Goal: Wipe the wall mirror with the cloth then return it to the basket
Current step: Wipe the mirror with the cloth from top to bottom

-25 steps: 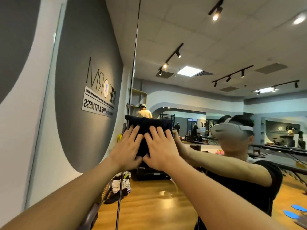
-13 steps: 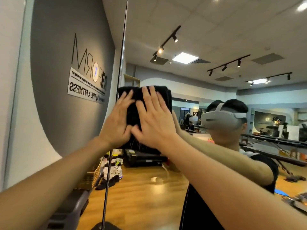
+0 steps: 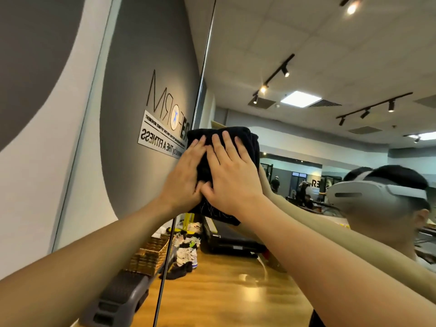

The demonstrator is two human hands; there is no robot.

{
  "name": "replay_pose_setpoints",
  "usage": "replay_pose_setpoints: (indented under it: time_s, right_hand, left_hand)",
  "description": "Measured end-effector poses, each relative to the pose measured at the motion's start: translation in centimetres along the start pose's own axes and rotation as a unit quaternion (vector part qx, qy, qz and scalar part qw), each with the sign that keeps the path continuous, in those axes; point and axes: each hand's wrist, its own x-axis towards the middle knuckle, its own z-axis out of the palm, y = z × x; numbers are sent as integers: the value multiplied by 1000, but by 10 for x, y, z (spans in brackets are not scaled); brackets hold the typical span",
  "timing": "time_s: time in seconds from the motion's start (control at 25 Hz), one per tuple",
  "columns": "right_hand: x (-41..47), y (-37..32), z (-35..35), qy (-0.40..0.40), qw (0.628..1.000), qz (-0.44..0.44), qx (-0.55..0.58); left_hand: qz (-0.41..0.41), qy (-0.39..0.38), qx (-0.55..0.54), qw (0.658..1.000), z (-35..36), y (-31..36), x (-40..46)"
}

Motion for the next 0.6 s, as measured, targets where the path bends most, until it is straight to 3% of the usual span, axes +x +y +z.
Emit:
replay_pose_setpoints:
  time_s: [0.28, 0.6]
  right_hand:
    - [-26, -24, 16, 42, 998, 41, -3]
    - [-82, -43, 13, -16, 996, 65, -50]
  left_hand:
    - [-12, 92, -31, 995, 25, -7, -28]
    - [-3, 54, -14, 998, 37, 20, -69]
